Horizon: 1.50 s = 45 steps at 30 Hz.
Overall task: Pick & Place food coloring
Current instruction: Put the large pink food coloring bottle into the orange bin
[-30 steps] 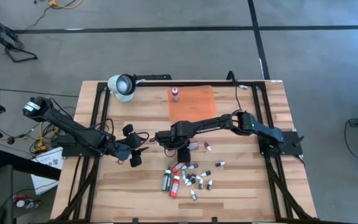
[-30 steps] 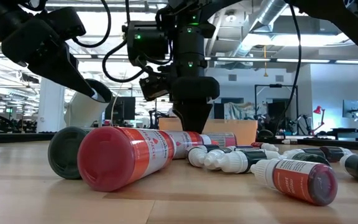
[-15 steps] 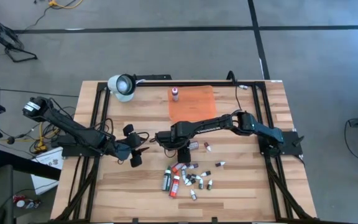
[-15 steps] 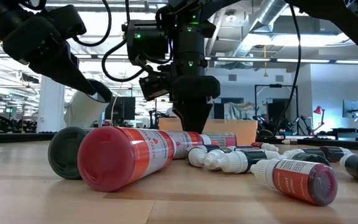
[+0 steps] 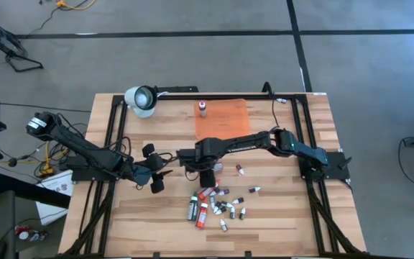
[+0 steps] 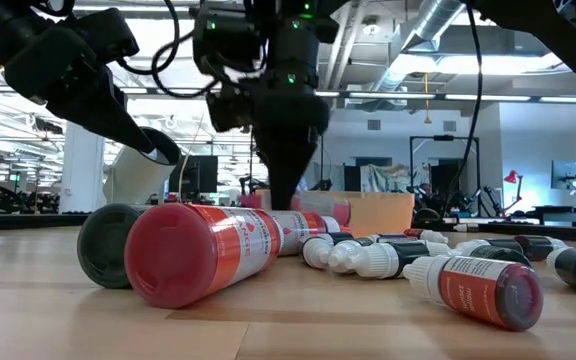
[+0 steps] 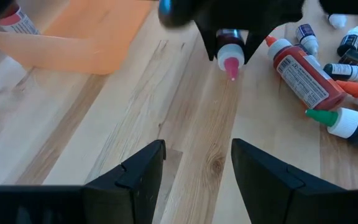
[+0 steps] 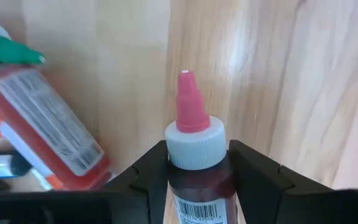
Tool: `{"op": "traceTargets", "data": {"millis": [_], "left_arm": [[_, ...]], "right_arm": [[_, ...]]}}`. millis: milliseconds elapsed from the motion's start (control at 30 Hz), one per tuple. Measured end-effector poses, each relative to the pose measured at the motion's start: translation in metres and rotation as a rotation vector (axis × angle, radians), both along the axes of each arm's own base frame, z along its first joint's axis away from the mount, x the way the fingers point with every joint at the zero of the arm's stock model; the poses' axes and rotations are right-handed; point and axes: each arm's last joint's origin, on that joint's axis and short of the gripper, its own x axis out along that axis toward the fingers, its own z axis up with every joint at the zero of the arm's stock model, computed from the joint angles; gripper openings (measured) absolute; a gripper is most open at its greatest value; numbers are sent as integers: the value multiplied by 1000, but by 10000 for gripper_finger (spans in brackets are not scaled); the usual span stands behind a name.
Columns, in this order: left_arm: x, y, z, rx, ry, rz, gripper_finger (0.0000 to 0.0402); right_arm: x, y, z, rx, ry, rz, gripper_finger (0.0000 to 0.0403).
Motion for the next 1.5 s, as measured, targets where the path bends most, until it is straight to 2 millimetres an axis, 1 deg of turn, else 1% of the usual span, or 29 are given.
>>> {"op": "traceTargets", "data": {"millis": [200,367,533,633,767,1000,1267,1400,1500], "left_arm": [[0,1,0,30,-3,18,185],[-1,2,0,45,-2,31,185],[-1,2,0,41,0,35,185],[-2,2,-1,28,3,48,185],[-2,1,-1,7,4,53,185],[-5,-6,-1,-11,-7,34,185],[-6,-10,-1,-25,-16,28,185],[-7,-11,-1,-28,-18,22,185],[-7,-13,-1,-33,-21,20,185]], "right_arm": [[5,0,19,3,-49,2,148],[9,0,33,3,-98,17,142],[10,-2,44,3,-119,21,146],[7,-5,57,3,-153,18,150],[2,-8,77,3,-213,24,145],[-13,-9,121,3,-322,35,151],[-38,-10,174,2,-467,48,144],[-52,-10,192,2,-519,49,153],[-64,-13,198,2,-542,44,152]]}}
